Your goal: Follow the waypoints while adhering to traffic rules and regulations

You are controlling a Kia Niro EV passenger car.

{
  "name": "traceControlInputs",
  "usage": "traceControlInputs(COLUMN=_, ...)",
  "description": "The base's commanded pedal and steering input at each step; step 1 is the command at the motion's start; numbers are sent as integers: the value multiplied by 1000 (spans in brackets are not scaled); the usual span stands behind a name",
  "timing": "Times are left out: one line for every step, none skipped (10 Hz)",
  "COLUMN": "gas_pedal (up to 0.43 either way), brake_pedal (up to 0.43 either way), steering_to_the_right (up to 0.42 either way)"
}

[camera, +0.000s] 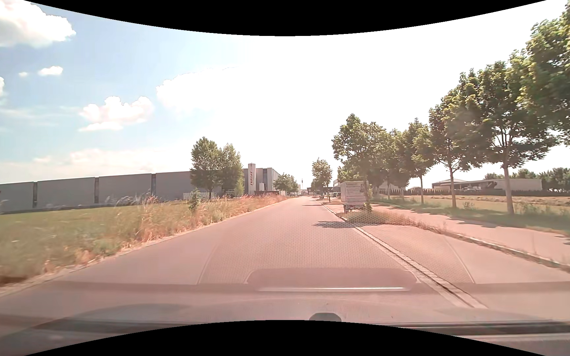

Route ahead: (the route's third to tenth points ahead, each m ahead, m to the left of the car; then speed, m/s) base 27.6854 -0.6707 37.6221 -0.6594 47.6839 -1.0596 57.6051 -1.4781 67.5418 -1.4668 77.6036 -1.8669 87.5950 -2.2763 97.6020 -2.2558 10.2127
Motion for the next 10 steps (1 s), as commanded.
traceControlInputs(gas_pedal=311, brake_pedal=0, steering_to_the_right=22)
traceControlInputs(gas_pedal=311, brake_pedal=0, steering_to_the_right=21)
traceControlInputs(gas_pedal=311, brake_pedal=0, steering_to_the_right=20)
traceControlInputs(gas_pedal=311, brake_pedal=0, steering_to_the_right=17)
traceControlInputs(gas_pedal=311, brake_pedal=0, steering_to_the_right=12)
traceControlInputs(gas_pedal=311, brake_pedal=0, steering_to_the_right=8)
traceControlInputs(gas_pedal=311, brake_pedal=0, steering_to_the_right=6)
traceControlInputs(gas_pedal=311, brake_pedal=0, steering_to_the_right=6)
traceControlInputs(gas_pedal=311, brake_pedal=0, steering_to_the_right=5)
traceControlInputs(gas_pedal=311, brake_pedal=0, steering_to_the_right=3)
